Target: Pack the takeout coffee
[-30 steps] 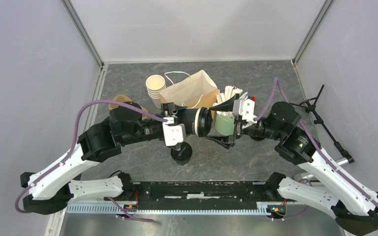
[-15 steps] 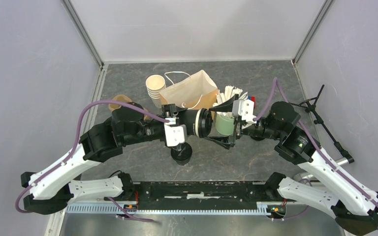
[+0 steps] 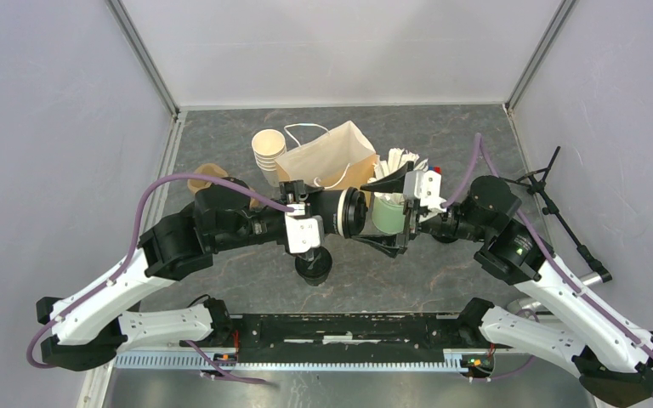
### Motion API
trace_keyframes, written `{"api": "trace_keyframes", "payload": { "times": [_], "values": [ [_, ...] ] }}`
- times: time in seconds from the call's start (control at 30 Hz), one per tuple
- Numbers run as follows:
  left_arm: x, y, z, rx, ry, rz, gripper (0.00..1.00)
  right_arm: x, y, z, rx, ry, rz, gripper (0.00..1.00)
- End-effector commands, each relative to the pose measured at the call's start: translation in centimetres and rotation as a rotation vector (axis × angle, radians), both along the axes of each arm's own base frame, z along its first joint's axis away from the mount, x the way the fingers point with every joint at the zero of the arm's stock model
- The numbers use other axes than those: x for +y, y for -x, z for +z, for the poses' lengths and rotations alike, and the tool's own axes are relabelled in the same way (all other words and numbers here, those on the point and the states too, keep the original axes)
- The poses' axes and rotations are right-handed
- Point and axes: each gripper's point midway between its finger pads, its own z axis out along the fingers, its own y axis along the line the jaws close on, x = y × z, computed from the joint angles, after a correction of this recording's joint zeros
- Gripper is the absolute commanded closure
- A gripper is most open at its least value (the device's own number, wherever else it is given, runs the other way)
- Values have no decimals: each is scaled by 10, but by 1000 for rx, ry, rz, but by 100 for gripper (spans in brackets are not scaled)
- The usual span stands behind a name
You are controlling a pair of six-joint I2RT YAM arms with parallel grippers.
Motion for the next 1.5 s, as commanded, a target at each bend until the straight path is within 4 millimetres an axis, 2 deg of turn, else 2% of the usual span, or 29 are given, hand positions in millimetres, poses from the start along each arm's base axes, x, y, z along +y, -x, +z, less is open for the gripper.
{"api": "trace_keyframes", "payload": {
  "times": [0.0,0.17,0.73,1.03,1.23,1.47],
  "values": [
    [-2,5,-8,-4,-30,-38,28,-3,-2,39,-69,-124,-27,3],
    [-2,7,-6,-3,-22,-40,28,2,1,32,-45,-108,1,8],
    [2,3,0,2,18,2,29,5,-4,12,7,-57,-8,2],
    [4,-2,2,-3,24,33,29,9,2,1,16,-26,42,2],
    [5,-4,3,-8,26,42,29,10,-2,-6,9,5,32,2],
    [4,-4,0,-8,18,41,25,9,-5,0,-1,-25,11,14]
  ]
}}
